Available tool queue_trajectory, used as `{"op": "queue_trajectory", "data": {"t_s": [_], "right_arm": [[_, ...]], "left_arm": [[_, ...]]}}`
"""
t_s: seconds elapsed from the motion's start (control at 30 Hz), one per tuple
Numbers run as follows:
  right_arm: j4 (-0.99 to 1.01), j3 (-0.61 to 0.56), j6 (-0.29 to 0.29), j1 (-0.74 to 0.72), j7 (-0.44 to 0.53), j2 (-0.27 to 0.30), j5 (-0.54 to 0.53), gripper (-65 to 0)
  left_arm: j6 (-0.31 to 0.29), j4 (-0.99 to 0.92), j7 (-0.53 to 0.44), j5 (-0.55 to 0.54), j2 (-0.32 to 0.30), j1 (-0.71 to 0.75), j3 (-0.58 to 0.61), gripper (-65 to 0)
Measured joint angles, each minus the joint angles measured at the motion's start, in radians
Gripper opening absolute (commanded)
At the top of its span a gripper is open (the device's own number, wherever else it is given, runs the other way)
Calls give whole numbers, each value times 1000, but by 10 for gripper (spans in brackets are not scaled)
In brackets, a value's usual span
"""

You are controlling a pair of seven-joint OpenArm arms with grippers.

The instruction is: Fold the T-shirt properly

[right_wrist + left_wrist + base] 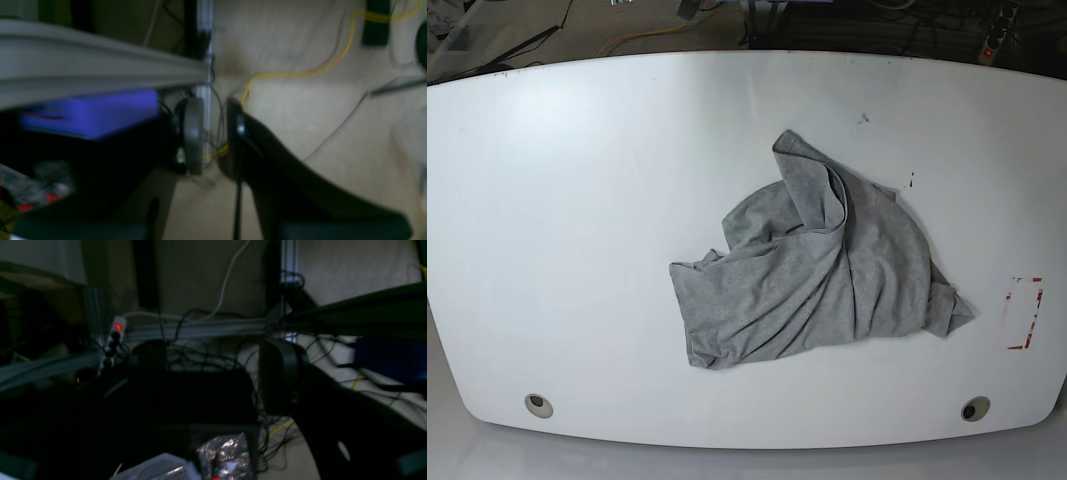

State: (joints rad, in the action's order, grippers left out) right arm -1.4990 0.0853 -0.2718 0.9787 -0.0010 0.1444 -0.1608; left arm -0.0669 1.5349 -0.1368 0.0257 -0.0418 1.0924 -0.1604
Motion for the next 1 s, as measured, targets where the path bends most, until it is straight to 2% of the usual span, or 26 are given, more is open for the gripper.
{"op": "queue_trajectory", "data": {"t_s": [0.2,0.33,0.47,0.53,0.6,0.73,0.83,1.0], "right_arm": [[-202,44,-4,134,-3,0,0,-542],[-307,45,-2,183,-10,2,3,-536],[-396,44,-3,184,-7,-8,-4,-522],[-439,44,-1,182,-5,-9,-56,-476],[-471,44,3,171,-6,-5,-100,-400],[-505,44,10,109,-7,0,-146,-281],[-510,38,6,75,-5,-4,-184,-252],[-509,38,7,31,-6,-5,-218,-241]], "left_arm": [[1,257,2,-130,-10,135,-2,-249],[-2,406,4,-140,-11,165,-40,-247],[4,458,-11,-141,-11,152,-74,-247],[2,460,2,-140,-13,118,-77,-246],[2,459,14,-140,-17,73,-76,-235],[-2,463,-8,-141,-81,8,-59,-146],[11,458,13,-139,-108,-33,-33,-110],[-4,454,10,-140,-106,-147,39,-81]]}}
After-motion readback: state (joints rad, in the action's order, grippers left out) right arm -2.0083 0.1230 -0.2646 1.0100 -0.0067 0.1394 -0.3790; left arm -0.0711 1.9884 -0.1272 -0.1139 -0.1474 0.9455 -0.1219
